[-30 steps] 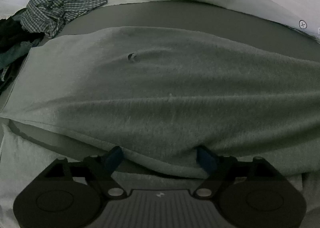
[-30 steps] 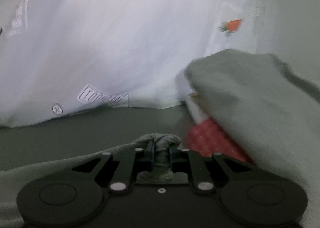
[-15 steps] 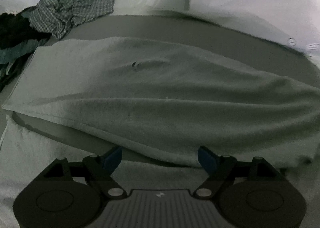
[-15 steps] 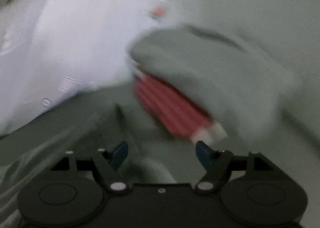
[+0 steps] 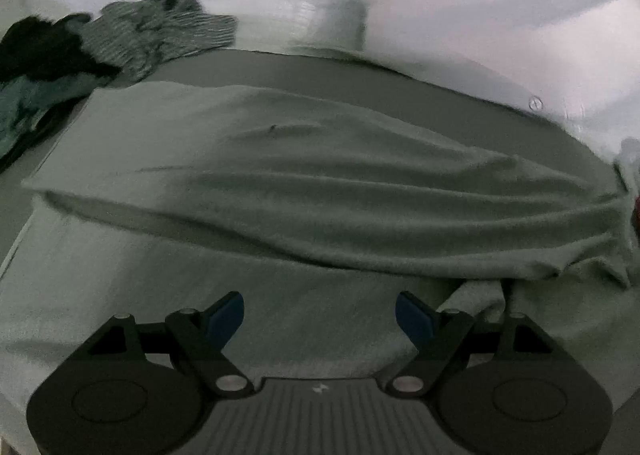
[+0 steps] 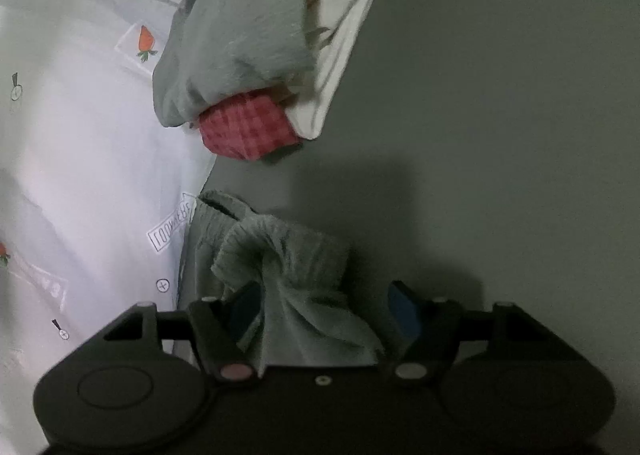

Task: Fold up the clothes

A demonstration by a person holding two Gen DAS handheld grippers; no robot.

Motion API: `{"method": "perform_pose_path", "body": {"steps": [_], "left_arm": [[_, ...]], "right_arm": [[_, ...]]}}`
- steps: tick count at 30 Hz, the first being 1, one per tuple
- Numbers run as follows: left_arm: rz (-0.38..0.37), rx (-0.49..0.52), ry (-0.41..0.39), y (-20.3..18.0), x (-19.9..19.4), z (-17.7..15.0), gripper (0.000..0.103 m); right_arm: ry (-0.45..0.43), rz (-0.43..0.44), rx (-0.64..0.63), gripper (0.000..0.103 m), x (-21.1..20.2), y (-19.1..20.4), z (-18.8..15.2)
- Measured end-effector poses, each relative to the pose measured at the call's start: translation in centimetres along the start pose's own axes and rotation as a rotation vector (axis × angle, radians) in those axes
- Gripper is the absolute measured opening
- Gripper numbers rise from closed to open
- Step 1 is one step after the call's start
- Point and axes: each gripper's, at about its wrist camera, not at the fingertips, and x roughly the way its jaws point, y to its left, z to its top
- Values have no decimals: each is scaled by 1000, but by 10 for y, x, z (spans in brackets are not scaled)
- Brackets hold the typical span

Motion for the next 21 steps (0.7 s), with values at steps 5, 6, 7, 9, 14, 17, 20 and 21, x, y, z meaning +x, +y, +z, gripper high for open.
{"method": "perform_pose_path", "body": {"steps": [5, 6, 7, 9, 14, 17, 20, 21], "left_arm": [[30, -73, 9, 11, -7, -9, 84], [33, -88, 8, 13, -7, -9, 84], [35, -100, 5, 13, -7, -8, 84], [43, -110, -3, 13, -8, -5, 84], [64, -102, -20, 16, -15, -4, 84], [97, -111, -10, 24, -15, -12, 84], [117, -148, 19, 38, -11, -23, 84], [122, -158, 27, 42, -10, -27, 84]], "right_arm": [[22, 7, 20, 45, 21, 9, 14], [38, -3, 5, 32, 24, 11, 16], [42, -9, -12, 22, 25, 12, 18], [28, -10, -43, 9, 24, 14, 21], [-154, -6, -132, 7, -44, 12, 30], [-223, -62, -203, 7, -88, 0, 34], [-217, -168, -238, 7, -105, -22, 35], [-186, -210, -228, 8, -100, -30, 36]]}}
